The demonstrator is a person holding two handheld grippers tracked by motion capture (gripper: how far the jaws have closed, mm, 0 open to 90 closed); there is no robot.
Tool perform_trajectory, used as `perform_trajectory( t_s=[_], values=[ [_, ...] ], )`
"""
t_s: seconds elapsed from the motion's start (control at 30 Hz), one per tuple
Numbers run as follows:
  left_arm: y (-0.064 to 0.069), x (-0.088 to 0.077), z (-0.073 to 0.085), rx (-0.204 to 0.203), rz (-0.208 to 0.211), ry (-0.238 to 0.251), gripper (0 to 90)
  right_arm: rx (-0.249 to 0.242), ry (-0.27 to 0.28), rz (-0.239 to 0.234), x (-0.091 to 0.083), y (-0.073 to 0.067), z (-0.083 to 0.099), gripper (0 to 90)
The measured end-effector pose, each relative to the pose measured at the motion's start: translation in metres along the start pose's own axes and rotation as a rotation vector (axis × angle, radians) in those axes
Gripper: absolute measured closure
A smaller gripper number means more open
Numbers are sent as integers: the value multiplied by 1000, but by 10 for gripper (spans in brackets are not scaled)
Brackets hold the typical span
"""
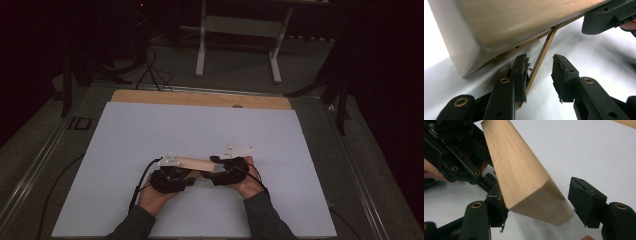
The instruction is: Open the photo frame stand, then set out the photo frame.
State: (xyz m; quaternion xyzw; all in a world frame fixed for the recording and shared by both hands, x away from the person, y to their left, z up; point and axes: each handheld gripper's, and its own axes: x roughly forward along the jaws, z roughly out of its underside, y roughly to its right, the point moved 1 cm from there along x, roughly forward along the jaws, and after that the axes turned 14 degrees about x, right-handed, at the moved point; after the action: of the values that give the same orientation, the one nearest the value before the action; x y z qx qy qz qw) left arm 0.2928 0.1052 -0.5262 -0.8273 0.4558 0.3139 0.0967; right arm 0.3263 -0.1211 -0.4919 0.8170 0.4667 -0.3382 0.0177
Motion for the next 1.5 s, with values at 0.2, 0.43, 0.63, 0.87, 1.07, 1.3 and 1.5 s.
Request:
perform_trajectory(
  t_s=[0.2, 0.43, 0.63, 0.87, 1.07, 1.3, 1.5],
  values=[
    [-1, -1, 0, -1, -3, 0, 644, -8, 0, 6, -1, 0, 0, 351],
    [-1, -3, 0, -3, -6, 7, 643, -16, -4, 13, -3, 0, 1, 347],
    [-2, -4, 0, -8, -9, 12, 643, -32, -7, 17, -5, 0, 1, 333],
    [-2, -7, 0, -6, -13, 15, 640, -42, -9, 18, -8, 1, 2, 326],
    [-2, -9, 0, -1, -22, 14, 639, -51, -16, 19, -9, 1, 3, 324],
    [-1, -13, -1, 30, -57, -1, 635, -38, -14, 21, -14, 4, 5, 324],
    [0, -16, -2, 44, -75, -3, 635, -42, -20, 6, -16, 5, 8, 331]
  ],
)
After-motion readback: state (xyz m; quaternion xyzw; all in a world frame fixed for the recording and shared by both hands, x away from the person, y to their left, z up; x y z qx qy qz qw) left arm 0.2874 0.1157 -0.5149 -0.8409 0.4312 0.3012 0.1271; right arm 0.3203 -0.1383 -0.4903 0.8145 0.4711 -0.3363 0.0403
